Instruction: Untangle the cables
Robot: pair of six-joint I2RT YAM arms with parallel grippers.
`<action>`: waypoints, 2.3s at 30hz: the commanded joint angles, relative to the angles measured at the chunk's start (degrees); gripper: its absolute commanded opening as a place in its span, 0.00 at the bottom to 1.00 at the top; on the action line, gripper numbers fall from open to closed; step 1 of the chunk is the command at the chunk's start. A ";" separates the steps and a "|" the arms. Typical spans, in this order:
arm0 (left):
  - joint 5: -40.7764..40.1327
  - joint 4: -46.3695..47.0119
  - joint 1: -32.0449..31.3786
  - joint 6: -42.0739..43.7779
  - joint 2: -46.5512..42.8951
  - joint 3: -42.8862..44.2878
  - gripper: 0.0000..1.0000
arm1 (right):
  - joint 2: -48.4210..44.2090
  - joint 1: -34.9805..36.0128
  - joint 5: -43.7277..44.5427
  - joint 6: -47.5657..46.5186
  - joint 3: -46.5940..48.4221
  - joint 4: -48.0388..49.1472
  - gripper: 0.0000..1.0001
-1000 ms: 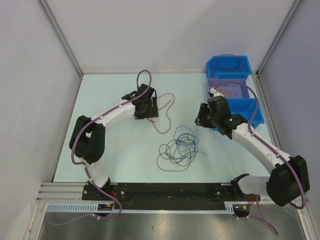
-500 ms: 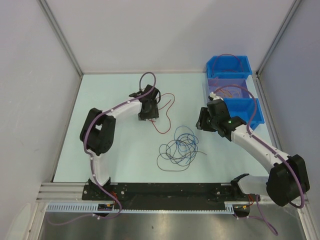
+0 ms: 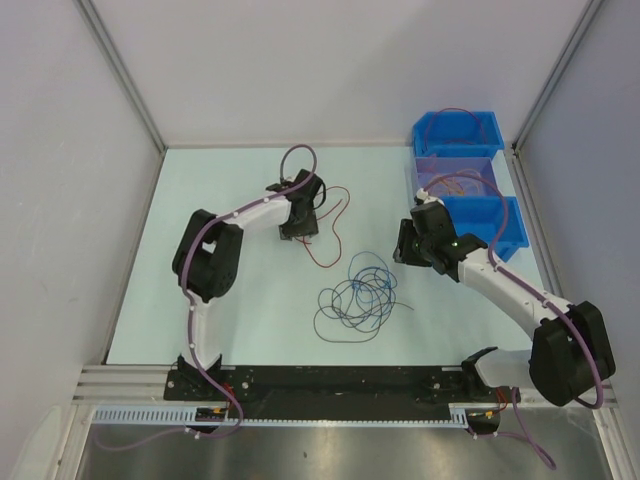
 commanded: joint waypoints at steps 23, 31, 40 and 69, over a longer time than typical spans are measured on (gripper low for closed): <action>-6.09 -0.71 -3.53 2.16 0.10 -1.57 0.00 | -0.01 -5.97 -0.25 -3.54 -0.98 0.89 0.45; -5.48 1.31 -3.62 3.92 -9.66 -5.62 0.01 | -2.21 -5.63 -7.97 -1.35 -0.98 2.12 0.45; -7.85 0.70 -5.02 9.02 -24.07 -6.49 0.00 | -3.53 -4.04 -27.31 4.10 -0.63 13.44 0.54; -1.08 -3.10 -4.94 21.15 -67.41 -35.93 0.03 | 44.09 -0.79 -4.82 0.51 40.41 5.92 0.50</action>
